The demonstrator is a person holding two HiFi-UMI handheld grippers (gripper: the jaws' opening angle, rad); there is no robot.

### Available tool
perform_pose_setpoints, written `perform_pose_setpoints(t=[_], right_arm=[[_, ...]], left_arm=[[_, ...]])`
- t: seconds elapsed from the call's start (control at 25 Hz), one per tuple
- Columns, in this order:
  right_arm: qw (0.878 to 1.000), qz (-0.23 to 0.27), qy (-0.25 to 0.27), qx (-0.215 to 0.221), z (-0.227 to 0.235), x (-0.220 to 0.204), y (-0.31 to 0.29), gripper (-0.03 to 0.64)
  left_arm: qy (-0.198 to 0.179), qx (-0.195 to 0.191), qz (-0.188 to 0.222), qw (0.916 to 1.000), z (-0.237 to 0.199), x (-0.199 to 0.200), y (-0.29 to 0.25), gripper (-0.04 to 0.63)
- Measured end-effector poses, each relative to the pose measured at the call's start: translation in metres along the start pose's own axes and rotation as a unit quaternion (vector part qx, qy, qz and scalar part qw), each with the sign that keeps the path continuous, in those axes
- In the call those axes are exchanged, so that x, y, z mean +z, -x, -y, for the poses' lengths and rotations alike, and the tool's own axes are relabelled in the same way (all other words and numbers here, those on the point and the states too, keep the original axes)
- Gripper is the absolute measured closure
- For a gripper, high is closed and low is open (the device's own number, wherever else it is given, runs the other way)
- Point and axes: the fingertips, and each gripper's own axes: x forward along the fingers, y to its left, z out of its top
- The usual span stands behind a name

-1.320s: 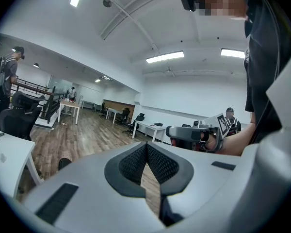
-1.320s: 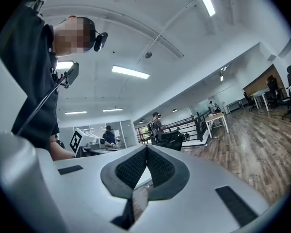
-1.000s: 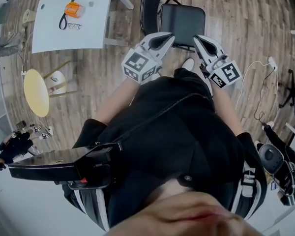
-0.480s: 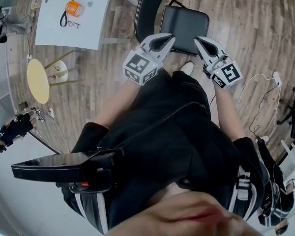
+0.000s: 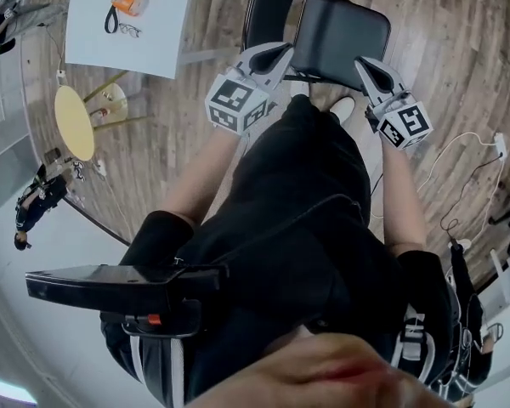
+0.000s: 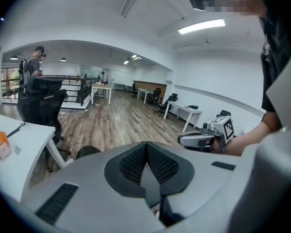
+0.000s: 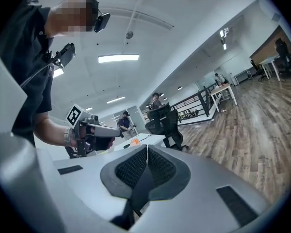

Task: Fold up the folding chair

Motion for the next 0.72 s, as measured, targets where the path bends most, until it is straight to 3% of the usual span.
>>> perform_pose_setpoints(t=[0.24,0.36,0.52,0.72], right_arm=[[0.999,-0.012,-0.031,-0.014,0.053,-0.059,-0.033,0.607],[0.998,-0.03,-0.056,-0.025,0.087,-0.102,-0.047,0.607],[0.993,-0.061,-0.093,-0.043,0.13,-0.166,-0.043,0.606],[0.981,-0.094,-0.167,-0.014,0.171,-0.241,-0.025,0.466]], left_arm=[[0.02,0.061,-0.064,0.9959,-0.085,-0.039,-0.008,0.589],[0.053,0.083,-0.095,0.9905,-0.13,-0.065,-0.012,0.579],[0.096,0.086,-0.16,0.9787,-0.167,-0.11,-0.018,0.437],[0.135,0.111,-0.208,0.9625,-0.201,-0.154,-0.031,0.372]])
